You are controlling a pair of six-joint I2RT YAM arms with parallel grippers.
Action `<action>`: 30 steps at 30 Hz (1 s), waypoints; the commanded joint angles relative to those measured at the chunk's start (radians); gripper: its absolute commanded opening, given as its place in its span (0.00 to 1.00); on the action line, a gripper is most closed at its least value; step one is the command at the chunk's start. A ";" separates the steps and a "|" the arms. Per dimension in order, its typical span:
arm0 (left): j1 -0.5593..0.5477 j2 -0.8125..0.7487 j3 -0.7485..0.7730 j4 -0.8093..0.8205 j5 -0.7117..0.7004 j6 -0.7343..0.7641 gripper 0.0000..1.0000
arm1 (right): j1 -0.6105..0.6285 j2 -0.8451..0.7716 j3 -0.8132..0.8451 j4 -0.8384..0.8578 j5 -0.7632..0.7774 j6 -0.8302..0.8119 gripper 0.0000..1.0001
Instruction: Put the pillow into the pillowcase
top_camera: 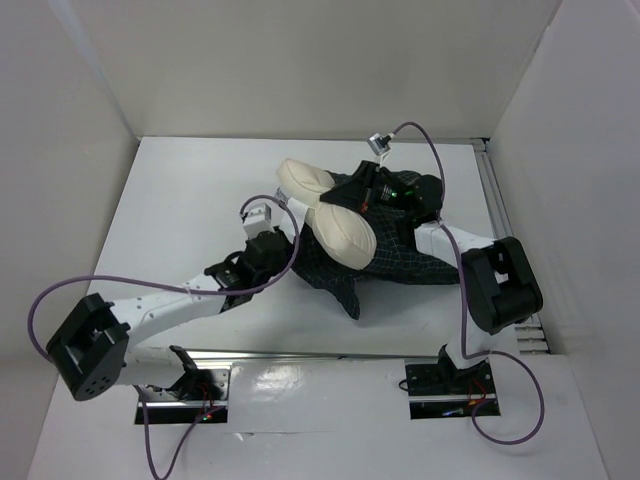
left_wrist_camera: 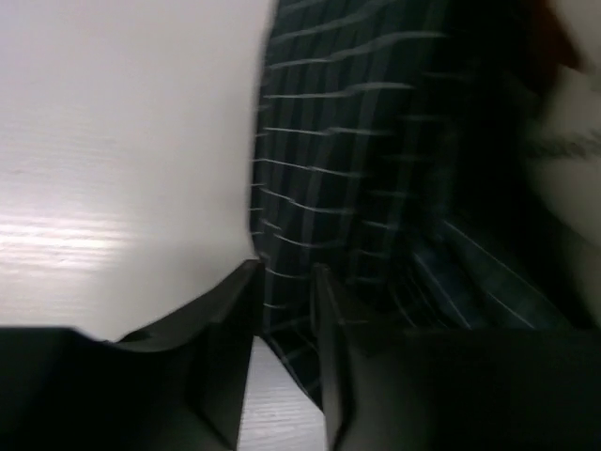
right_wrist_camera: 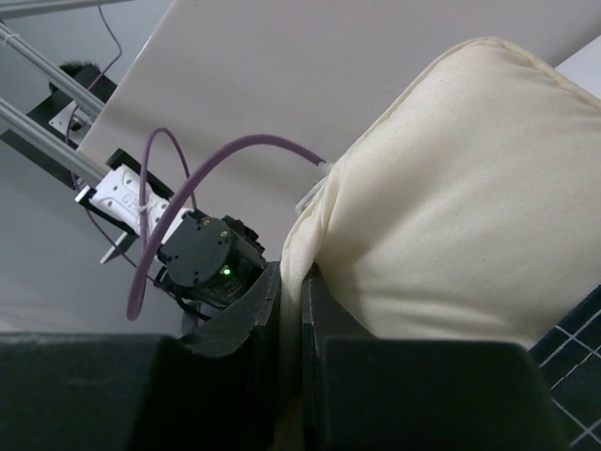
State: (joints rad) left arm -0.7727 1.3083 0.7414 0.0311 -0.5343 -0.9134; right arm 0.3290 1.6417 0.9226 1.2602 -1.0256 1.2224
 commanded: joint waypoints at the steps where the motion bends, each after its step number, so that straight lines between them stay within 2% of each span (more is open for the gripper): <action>1: -0.014 -0.108 -0.116 0.292 0.148 0.065 0.47 | -0.004 -0.039 0.024 0.458 0.018 0.023 0.00; 3: -0.014 -0.118 -0.163 0.374 0.157 0.039 0.54 | -0.004 -0.027 0.033 0.468 0.018 0.037 0.00; 5: -0.014 -0.094 -0.163 0.432 0.184 0.054 0.54 | -0.004 -0.002 0.045 0.498 0.018 0.066 0.00; 9: -0.025 0.040 -0.059 0.432 0.215 0.064 0.54 | -0.004 0.035 0.055 0.561 0.018 0.123 0.00; 14: -0.025 0.135 0.018 0.467 0.225 0.082 0.54 | -0.004 0.047 0.055 0.579 0.018 0.124 0.00; 22: -0.034 0.262 0.173 0.175 0.033 0.013 0.56 | -0.004 0.018 0.055 0.535 0.018 0.094 0.00; 23: -0.045 0.281 0.211 0.097 0.014 -0.005 0.56 | -0.004 0.018 0.064 0.535 0.018 0.085 0.00; 27: -0.071 0.362 0.286 0.012 -0.038 -0.016 0.57 | -0.004 0.018 0.064 0.535 0.018 0.085 0.00; 30: -0.080 0.396 0.297 0.070 -0.032 -0.004 0.58 | -0.004 0.018 0.064 0.544 0.018 0.095 0.00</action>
State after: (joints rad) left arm -0.8299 1.6619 1.0012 0.1249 -0.5701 -0.9318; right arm 0.2977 1.6932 0.9329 1.2530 -0.9993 1.2850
